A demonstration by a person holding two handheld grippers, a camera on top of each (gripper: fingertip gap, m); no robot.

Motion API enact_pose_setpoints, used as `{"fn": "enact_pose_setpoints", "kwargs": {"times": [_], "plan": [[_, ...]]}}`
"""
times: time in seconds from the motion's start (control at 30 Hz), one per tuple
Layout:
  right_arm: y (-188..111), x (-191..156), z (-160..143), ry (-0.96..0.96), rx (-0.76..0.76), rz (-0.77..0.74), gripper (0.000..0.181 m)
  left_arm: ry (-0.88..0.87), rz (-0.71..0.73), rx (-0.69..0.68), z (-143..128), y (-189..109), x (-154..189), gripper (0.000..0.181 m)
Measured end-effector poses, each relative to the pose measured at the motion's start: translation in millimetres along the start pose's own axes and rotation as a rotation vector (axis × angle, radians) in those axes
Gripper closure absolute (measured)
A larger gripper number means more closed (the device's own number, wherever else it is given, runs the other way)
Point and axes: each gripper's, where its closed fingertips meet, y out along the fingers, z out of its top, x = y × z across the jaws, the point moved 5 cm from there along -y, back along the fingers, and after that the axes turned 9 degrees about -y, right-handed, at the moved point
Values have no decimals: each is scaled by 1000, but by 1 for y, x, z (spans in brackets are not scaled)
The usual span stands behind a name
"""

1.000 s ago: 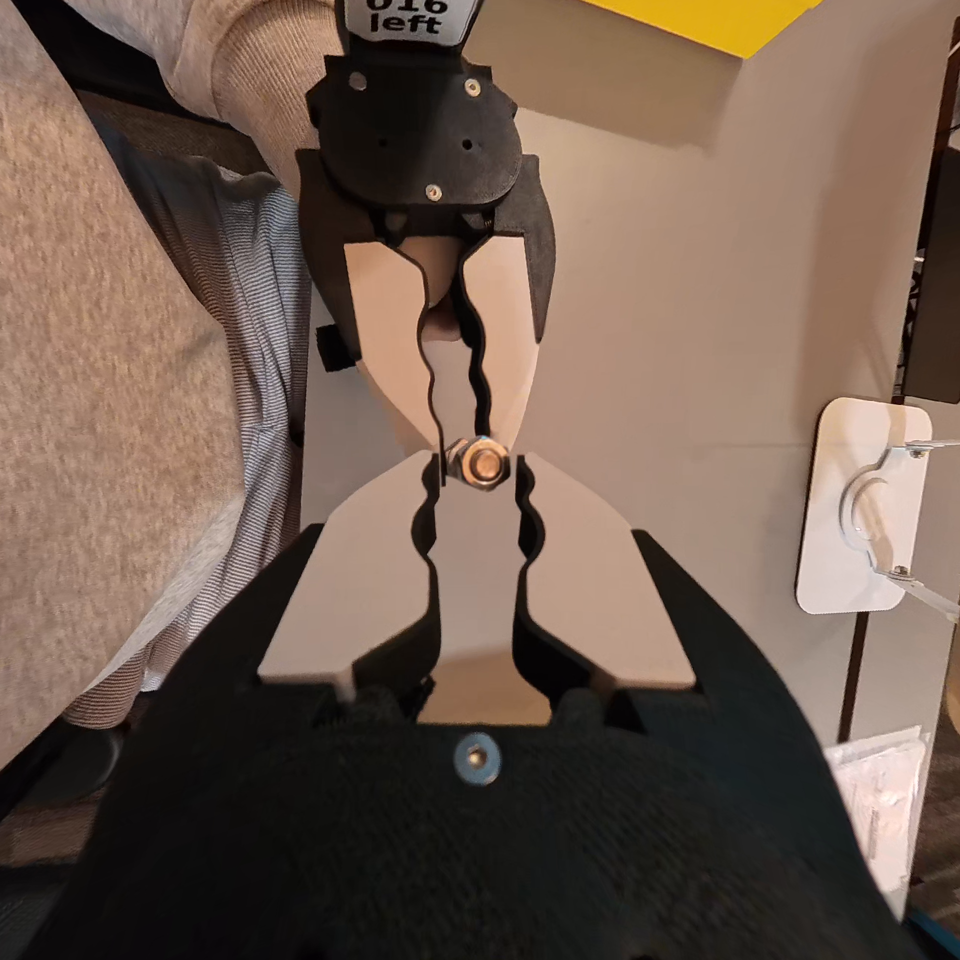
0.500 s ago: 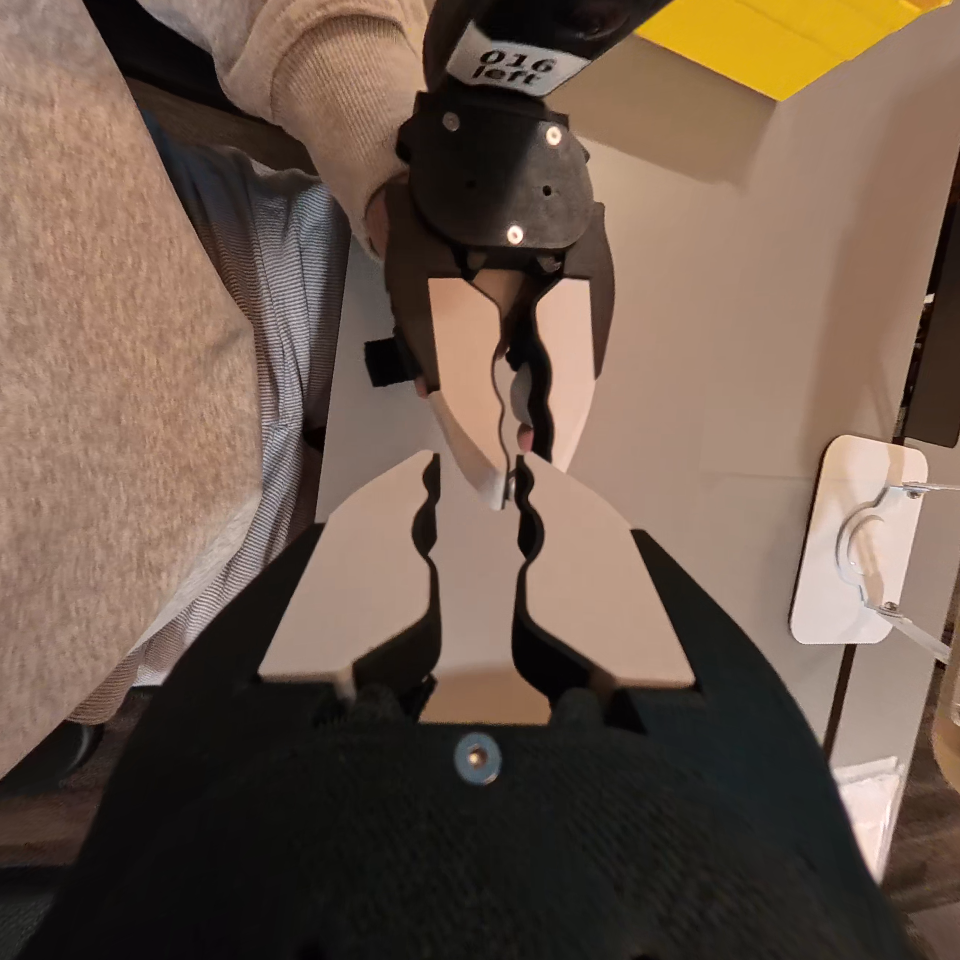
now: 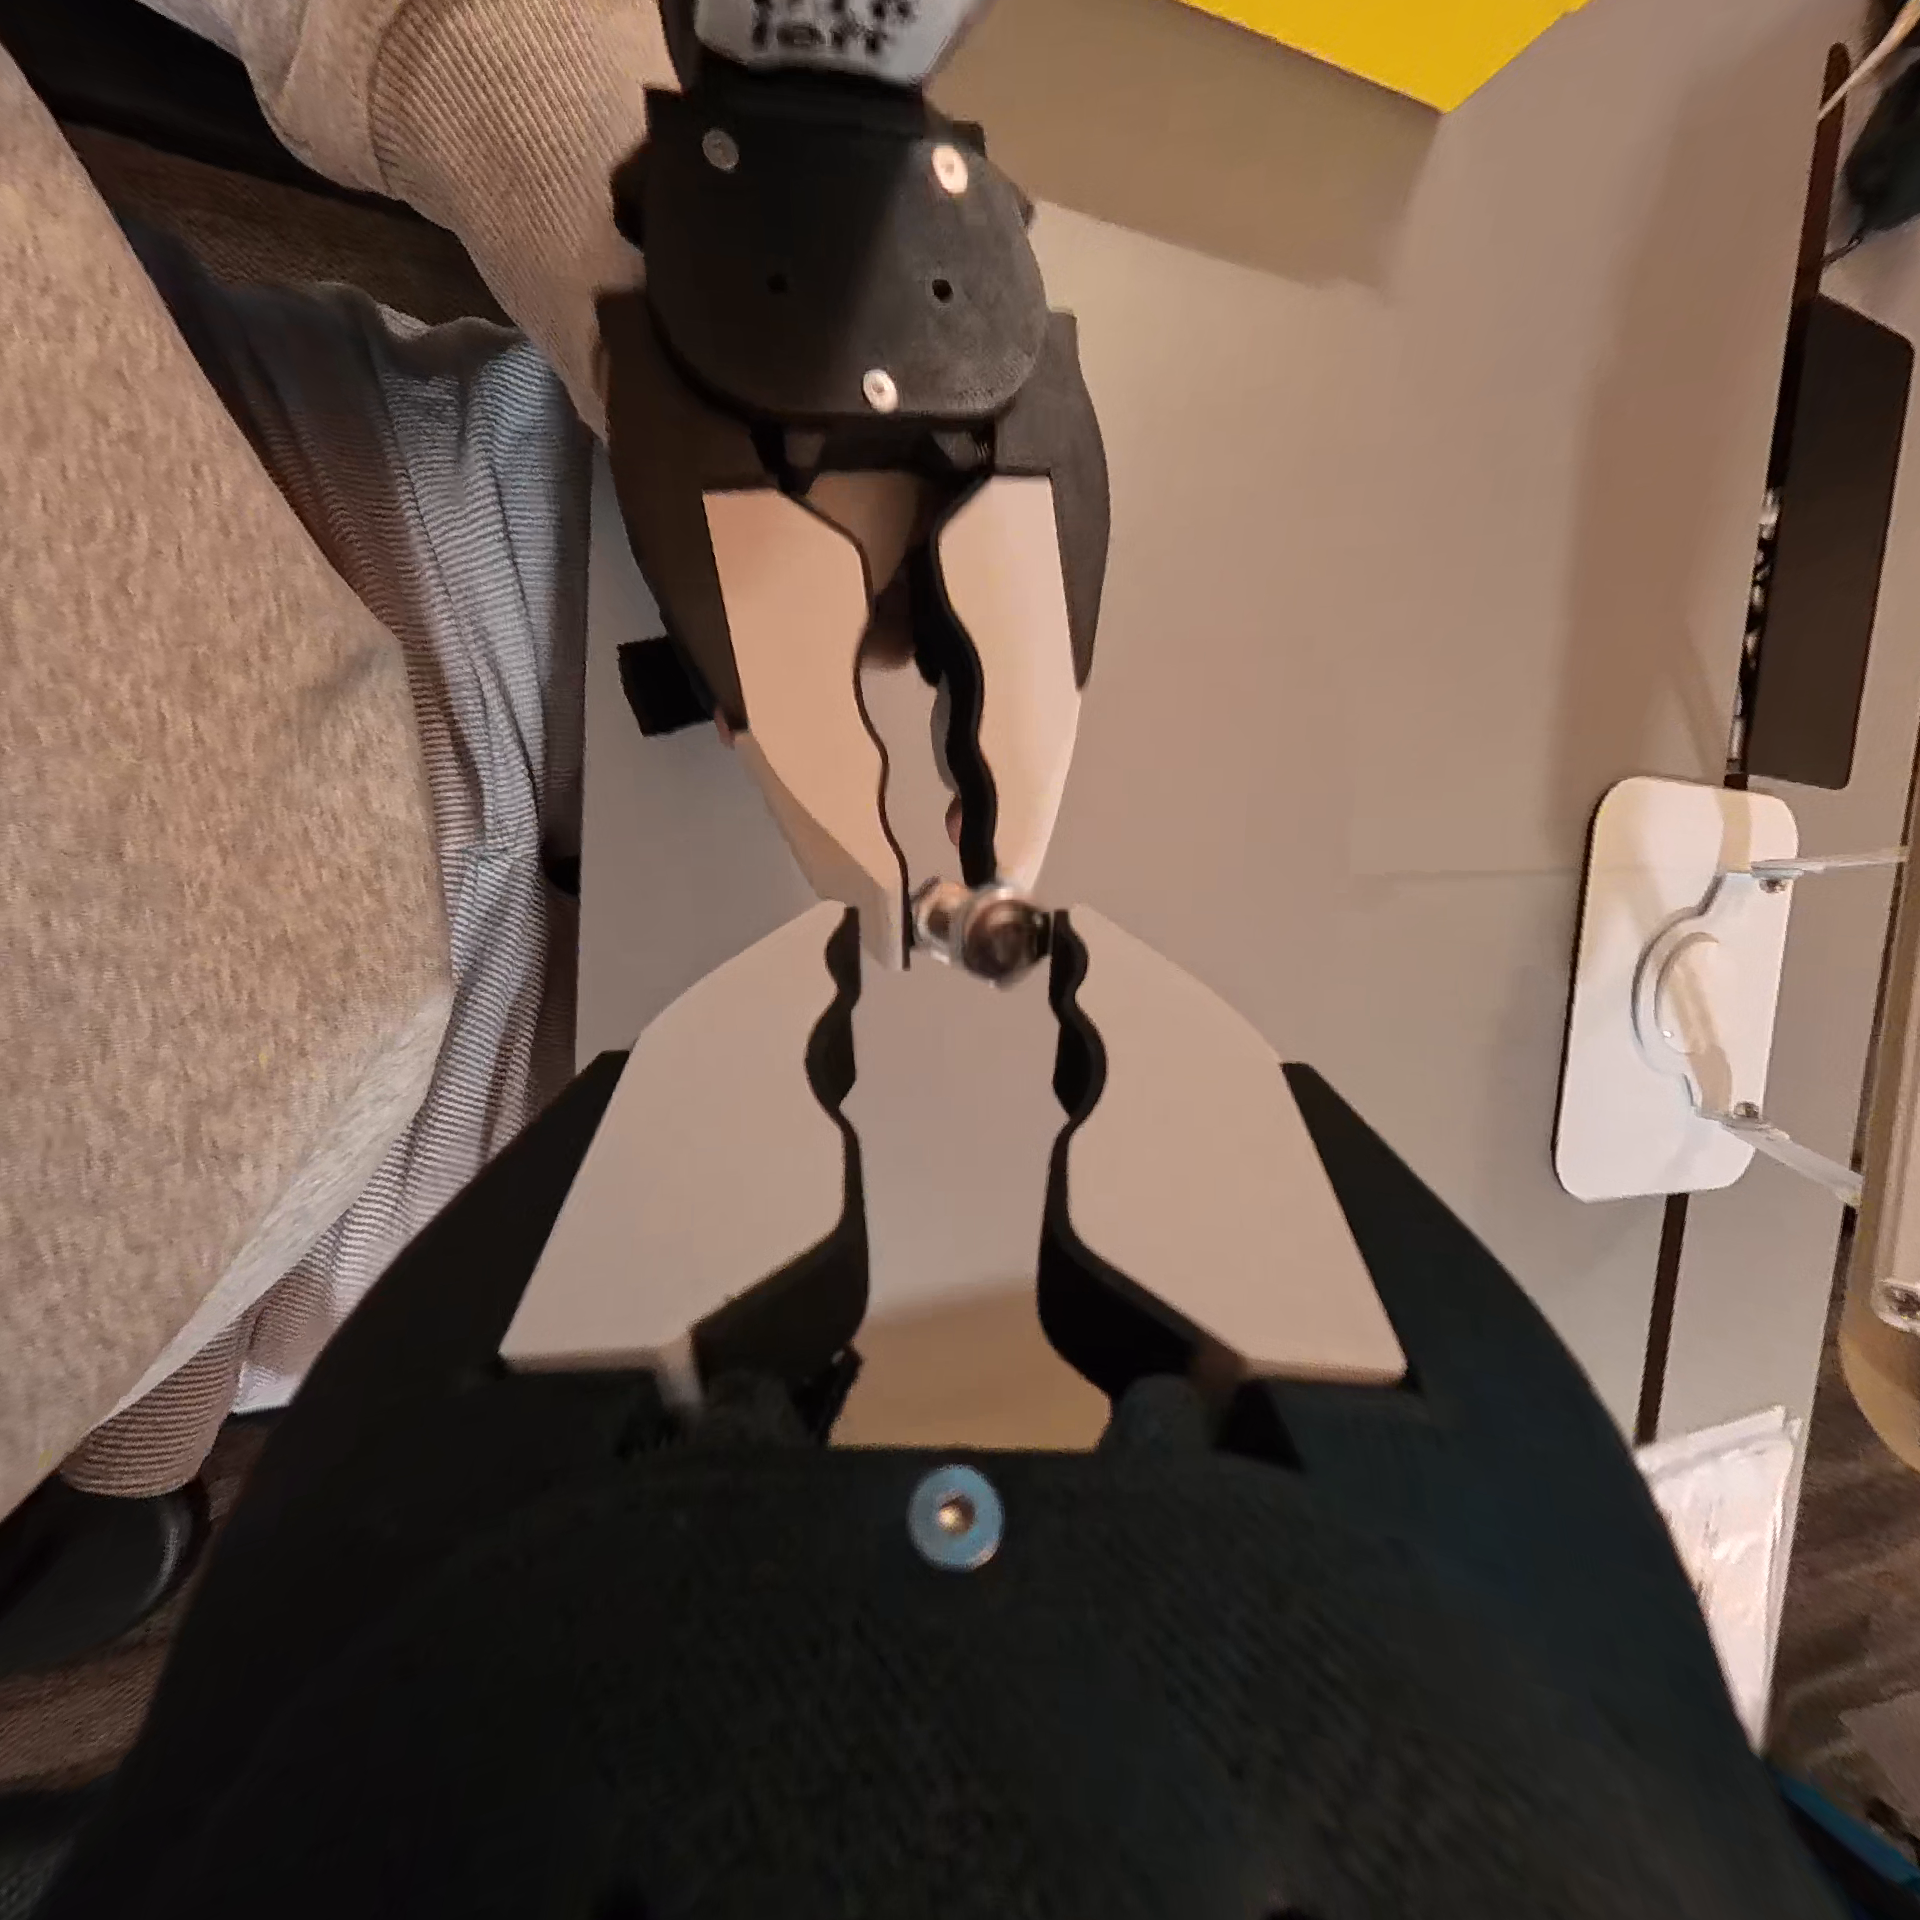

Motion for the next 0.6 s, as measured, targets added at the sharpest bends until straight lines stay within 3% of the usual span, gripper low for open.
{"fn": "enact_pose_setpoints", "kwargs": {"times": [0.27, 0.6], "plan": [[9, -16, 5, -64, -40, 49, 148, -58, 28, 4, -3, -1, -9, 164], [5, 1, -10, 39, -57, -5, 154, -60, 23, 29, 1, -3, -10, 164]]}}
